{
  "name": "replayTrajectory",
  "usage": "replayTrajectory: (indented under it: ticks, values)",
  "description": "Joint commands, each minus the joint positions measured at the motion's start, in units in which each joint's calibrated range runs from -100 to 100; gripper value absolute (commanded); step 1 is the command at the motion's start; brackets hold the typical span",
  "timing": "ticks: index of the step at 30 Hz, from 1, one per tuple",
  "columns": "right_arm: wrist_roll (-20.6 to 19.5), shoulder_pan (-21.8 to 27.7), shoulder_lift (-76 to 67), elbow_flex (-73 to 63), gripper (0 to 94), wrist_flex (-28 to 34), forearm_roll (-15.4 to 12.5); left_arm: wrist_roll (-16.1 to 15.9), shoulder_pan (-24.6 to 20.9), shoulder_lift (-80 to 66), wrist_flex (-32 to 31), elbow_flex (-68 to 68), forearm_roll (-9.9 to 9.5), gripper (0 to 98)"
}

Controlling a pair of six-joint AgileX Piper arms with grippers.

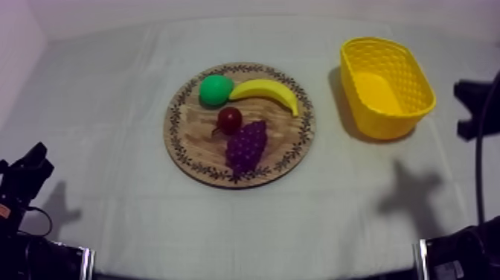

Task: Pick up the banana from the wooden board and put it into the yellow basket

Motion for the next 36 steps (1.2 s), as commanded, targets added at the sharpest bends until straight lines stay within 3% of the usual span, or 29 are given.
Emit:
replayTrajectory:
  ticks: [1, 6, 11, 14, 21, 28, 36]
  values:
    - [-3.15, -3.07, 18.09, -27.70, 2.7, 4.65, 3.43, 0.00, -0.03, -0.03, -0.02, 0.03, 0.02, 0.1]
    - [-7.51, -10.58, 32.35, -43.26, 2.4, 10.38, 10.32, 0.00, -0.03, -0.03, -0.02, 0.03, 0.02, 0.1]
    - [-12.07, -19.09, 43.99, -50.15, 1.6, 12.77, 17.98, 0.00, -0.03, -0.03, -0.02, 0.03, 0.02, 0.1]
    - [-13.25, -22.55, 50.43, -52.55, 1.0, 13.33, 20.15, 0.00, -0.03, -0.03, -0.02, 0.03, 0.02, 0.1]
    - [-11.57, -26.42, 64.47, -58.15, 1.4, 14.27, 19.88, 0.00, -0.03, -0.03, -0.02, 0.03, 0.02, 0.1]
    - [-1.05, -26.88, 71.11, -60.43, 2.8, 13.65, 16.15, 0.00, -0.03, -0.03, -0.02, 0.03, 0.02, 0.1]
    - [8.55, -24.10, 75.48, -65.52, 4.3, 15.14, 13.80, 0.00, -0.03, -0.03, -0.02, 0.03, 0.02, 0.1]
